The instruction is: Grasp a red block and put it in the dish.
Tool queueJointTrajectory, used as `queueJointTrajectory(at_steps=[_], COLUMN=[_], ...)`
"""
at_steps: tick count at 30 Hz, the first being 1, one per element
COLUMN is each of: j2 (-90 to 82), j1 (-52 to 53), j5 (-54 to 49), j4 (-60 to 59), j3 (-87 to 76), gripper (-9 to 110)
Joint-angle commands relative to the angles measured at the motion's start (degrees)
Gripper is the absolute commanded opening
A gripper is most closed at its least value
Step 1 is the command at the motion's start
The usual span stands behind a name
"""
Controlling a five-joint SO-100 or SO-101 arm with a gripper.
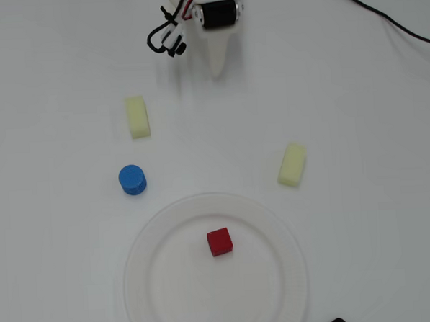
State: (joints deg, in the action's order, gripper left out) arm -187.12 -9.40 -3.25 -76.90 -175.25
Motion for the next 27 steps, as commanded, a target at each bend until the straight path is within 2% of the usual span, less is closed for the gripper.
queueJointTrajectory(at_steps=[1, 27], j2=[-10.72, -10.63], j1=[1.32, 1.23], j5=[0.53, -1.05], j4=[-1.05, -0.97], j3=[-6.33, -6.42], gripper=[0, 0])
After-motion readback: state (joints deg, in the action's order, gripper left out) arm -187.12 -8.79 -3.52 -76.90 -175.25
